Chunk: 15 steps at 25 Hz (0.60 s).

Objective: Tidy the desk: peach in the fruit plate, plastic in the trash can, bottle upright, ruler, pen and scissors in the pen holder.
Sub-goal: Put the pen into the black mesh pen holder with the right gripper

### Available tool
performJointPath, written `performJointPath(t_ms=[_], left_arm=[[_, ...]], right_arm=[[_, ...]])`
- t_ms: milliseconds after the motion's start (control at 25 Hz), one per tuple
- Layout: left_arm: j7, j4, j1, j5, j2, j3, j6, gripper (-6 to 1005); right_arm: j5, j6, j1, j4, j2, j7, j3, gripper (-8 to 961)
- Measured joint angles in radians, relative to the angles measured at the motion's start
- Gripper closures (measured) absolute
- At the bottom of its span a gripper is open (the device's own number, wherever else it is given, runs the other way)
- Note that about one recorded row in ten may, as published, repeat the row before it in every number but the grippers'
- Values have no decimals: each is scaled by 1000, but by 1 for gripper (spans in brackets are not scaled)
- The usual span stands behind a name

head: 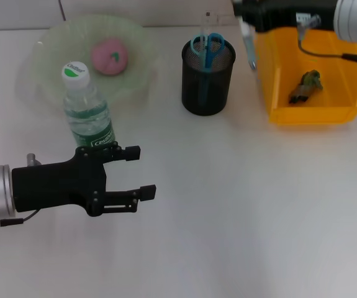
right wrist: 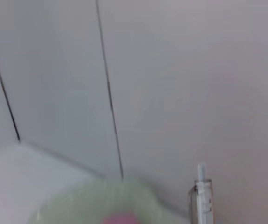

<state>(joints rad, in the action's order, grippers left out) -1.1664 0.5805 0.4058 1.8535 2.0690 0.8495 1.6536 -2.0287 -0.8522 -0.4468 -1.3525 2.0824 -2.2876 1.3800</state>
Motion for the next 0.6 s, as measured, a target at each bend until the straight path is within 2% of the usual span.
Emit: performJointPath(t_ms=[80, 120, 160, 360, 520, 600], left_arm=[[2, -10, 0, -11, 0, 0, 0, 155], [5, -16, -1, -18, 0, 0, 0, 155], [7, -18, -3, -22, 0, -1, -1, 155], [10, -20, -7, -31, -1, -1, -2, 155], [10, -21, -8, -31, -1, -1, -2, 155], [10, -22, -9, -31, -1, -4, -3, 155]], right_arm=[[134, 65, -19, 85, 0, 119, -1, 824], [293, 107, -52, 199, 1, 259, -2, 824], [293, 107, -52, 199, 1, 259, -2, 824], [640, 136, -156, 469, 1, 597, -18, 823], [806, 133, -231, 634, 1, 761, -40, 823], [817, 133, -239, 654, 1, 776, -40, 823]])
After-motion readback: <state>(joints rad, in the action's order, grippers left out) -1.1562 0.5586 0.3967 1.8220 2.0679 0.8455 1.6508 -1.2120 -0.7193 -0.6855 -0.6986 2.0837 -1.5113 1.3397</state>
